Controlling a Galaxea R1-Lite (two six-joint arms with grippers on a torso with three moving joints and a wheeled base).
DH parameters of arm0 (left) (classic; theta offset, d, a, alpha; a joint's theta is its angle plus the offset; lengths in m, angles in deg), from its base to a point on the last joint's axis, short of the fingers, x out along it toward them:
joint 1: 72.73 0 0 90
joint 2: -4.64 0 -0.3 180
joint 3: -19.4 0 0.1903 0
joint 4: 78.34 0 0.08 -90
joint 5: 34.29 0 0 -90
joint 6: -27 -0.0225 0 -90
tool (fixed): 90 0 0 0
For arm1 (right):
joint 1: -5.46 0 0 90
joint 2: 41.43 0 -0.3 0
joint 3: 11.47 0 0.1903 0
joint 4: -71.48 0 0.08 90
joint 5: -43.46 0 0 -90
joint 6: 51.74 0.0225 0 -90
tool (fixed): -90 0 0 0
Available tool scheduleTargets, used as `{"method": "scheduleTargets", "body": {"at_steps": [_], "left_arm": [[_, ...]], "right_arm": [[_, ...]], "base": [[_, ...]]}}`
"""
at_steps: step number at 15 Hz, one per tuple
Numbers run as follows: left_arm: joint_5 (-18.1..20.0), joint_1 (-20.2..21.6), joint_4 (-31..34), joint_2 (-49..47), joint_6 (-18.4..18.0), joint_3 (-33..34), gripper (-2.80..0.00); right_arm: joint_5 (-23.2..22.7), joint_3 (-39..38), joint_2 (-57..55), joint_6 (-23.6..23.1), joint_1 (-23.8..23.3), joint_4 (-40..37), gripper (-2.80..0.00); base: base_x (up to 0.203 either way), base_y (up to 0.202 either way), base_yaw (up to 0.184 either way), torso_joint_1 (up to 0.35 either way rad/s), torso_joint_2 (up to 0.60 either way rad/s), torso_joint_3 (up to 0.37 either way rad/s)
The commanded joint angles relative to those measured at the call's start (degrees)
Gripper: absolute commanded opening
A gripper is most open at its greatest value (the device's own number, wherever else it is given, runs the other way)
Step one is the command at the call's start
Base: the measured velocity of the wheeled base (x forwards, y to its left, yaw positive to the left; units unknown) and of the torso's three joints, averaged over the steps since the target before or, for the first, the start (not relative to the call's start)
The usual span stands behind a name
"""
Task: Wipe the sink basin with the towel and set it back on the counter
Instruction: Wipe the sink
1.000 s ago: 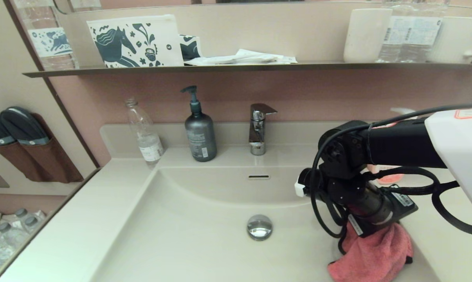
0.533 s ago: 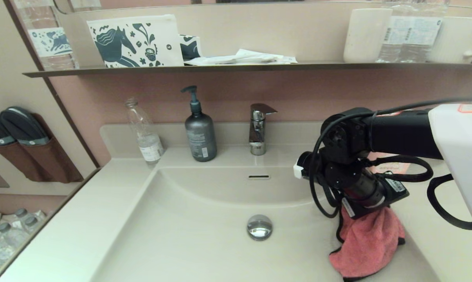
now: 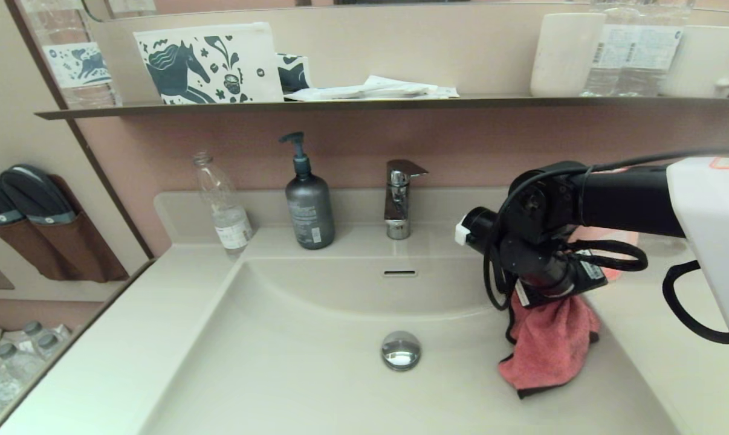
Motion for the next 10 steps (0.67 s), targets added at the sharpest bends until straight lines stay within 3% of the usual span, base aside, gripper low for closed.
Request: {"method": "scheduleTargets", "body": {"at_steps": [1,6,10], "left_arm": [[0.00,0.06,-0.02,-0.09,0.00,0.00,-2.80],[0.00,0.00,-0.02,-0.09,0.00,0.00,-2.80],[0.00,0.00,-0.02,-0.09,0.00,0.00,-2.80]], "right_arm": [[0.22,0.04,0.73,-2.88,-1.28,7.08,-2.80],[0.49,0.11,2.34,-8.61,-2.64,20.72,-2.80],[-1.22,-0.65,2.25,-7.69,-0.81,18.28,-2.80]], "base": [[0.000,0.000,0.000,0.000,0.00,0.000],[0.000,0.000,0.000,0.000,0.00,0.000],[0.000,0.000,0.000,0.000,0.00,0.000]]}}
